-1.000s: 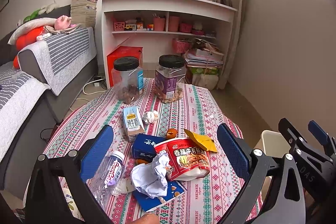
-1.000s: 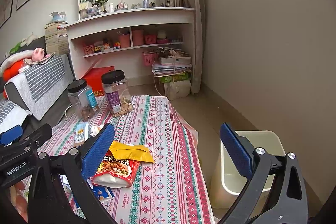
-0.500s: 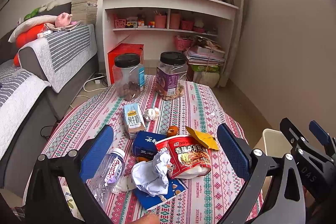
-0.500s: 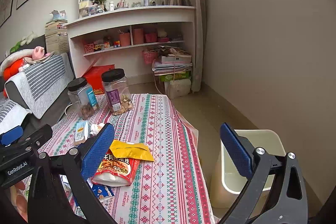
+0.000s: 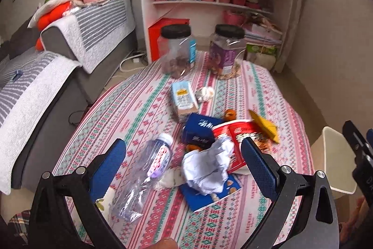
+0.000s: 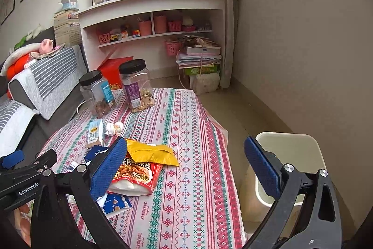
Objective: Collect trash
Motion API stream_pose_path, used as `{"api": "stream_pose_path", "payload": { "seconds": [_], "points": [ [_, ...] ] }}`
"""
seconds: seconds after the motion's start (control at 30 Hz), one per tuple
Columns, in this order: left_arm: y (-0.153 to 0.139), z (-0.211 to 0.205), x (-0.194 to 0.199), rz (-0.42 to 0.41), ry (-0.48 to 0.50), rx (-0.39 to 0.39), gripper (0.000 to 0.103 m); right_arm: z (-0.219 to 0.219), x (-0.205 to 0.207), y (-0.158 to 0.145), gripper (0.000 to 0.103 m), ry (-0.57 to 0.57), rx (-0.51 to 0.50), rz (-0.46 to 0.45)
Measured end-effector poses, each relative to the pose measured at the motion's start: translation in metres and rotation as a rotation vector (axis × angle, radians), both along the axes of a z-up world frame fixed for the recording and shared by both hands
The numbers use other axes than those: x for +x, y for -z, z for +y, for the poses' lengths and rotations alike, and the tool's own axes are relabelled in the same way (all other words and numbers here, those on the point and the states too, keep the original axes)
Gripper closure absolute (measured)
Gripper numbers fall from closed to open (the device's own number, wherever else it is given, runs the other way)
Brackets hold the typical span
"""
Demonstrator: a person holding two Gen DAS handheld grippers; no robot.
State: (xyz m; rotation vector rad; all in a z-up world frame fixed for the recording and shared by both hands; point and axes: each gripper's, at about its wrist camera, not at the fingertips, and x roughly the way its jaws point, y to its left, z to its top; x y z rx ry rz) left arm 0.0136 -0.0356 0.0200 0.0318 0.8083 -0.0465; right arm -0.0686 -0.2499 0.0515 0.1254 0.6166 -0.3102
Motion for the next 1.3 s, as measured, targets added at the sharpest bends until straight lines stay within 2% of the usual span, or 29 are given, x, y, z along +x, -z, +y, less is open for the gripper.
{"api": "stream_pose_path", "payload": {
  "seconds": [0.1,0.13,0.17,0.33,0.47,0.7,0.8,0.83,0.9,0.93,1.0,1.1,1.2,1.3],
  "points": [
    [0.016,0.023,0.01,0.115,-0.065,0.01,0.007,0.006,0.006,0.008,0.007,-0.03,0.032,0.017],
    [0.021,0.031,0.012,0.153,-0.086,0.009,0.007,0.006,0.007,0.009,0.007,-0.042,0.082,0.038],
    [0.024,0.039,0.014,0.188,-0.1,0.009,0.007,0.01,0.01,0.013,0.007,-0.054,0.053,0.038],
    [0.043,0.075,0.025,0.377,-0.099,0.019,0.007,0.022,0.023,0.027,0.007,-0.131,0.087,0.126],
    [0.066,0.115,0.031,0.506,-0.149,-0.043,0.007,0.037,0.029,0.035,0.007,-0.184,0.079,0.168],
    [0.095,0.143,0.03,0.617,-0.186,-0.06,0.007,0.046,0.036,0.043,0.007,-0.215,0.063,0.207],
    [0.113,0.148,0.03,0.699,-0.172,-0.131,0.008,0.044,0.039,0.048,0.007,-0.213,0.068,0.229],
    [0.116,0.149,0.029,0.719,-0.166,-0.157,0.011,0.043,0.039,0.051,0.007,-0.21,0.07,0.235],
    [0.12,0.148,0.028,0.74,-0.143,-0.177,0.022,0.041,0.041,0.055,0.007,-0.209,0.087,0.253],
    [0.121,0.146,0.027,0.753,-0.128,-0.183,0.031,0.041,0.04,0.057,0.007,-0.212,0.099,0.26],
    [0.123,0.141,0.025,0.769,-0.102,-0.181,0.031,0.042,0.043,0.061,0.007,-0.223,0.112,0.281],
    [0.116,0.134,0.02,0.743,-0.08,-0.154,0.032,0.046,0.044,0.066,0.007,-0.245,0.118,0.299],
    [0.097,0.129,0.017,0.683,-0.037,-0.188,0.037,0.054,0.046,0.069,0.007,-0.287,0.124,0.308],
    [0.063,0.12,0.017,0.582,-0.004,-0.199,0.037,0.065,0.05,0.071,0.007,-0.337,0.144,0.311]
  ]
}}
